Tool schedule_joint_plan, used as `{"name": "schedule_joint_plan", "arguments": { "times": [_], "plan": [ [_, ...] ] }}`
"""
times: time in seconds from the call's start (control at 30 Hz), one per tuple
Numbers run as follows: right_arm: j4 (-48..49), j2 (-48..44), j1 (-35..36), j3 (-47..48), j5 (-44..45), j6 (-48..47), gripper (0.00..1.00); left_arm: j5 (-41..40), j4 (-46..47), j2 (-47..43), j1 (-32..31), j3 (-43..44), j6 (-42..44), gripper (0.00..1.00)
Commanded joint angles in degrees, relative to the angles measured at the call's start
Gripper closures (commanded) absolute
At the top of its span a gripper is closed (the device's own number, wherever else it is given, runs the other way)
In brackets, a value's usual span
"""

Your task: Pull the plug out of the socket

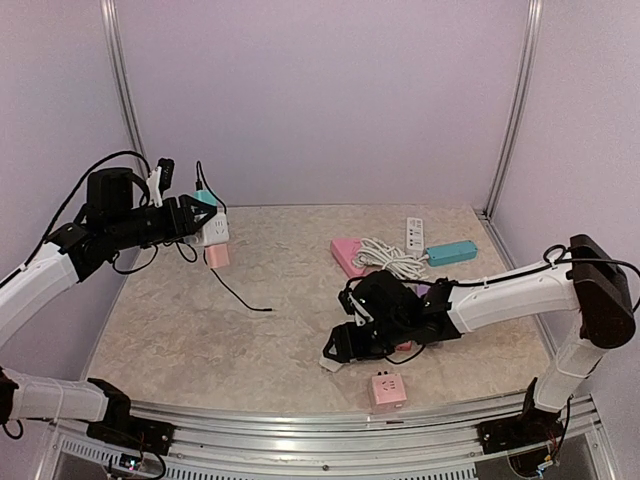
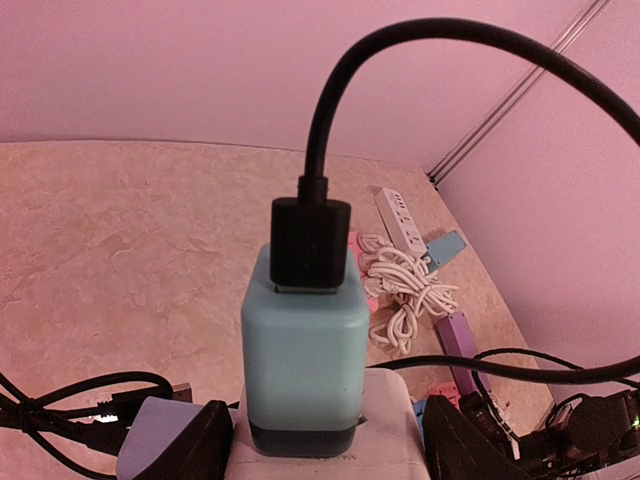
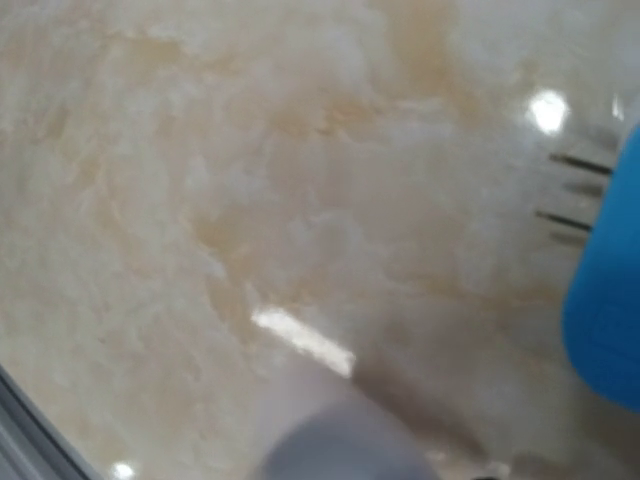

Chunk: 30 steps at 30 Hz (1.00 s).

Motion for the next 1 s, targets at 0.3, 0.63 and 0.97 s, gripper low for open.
{"name": "schedule_joint_plan", "arguments": {
  "times": [0.3,0.63,0.97],
  "plan": [
    [-6.0,-2.9,0.1,-0.2,5.8,-0.8,0.06,0.2,3.4,-0.5,0.3,0.2,1.1,0.75],
    [-15.1,-11.7,0.2,0.3,20.0,-1.2,0.07,-4.9,4.3,-1.0,0.3,-1.2,-3.6,0.75],
    [-7.9,-11.0,7.6,13.0,30.2,-14.1,0.10,-3.0,10.1,4.7,-0.1,1.3,-15.5,0.76]
  ]
}}
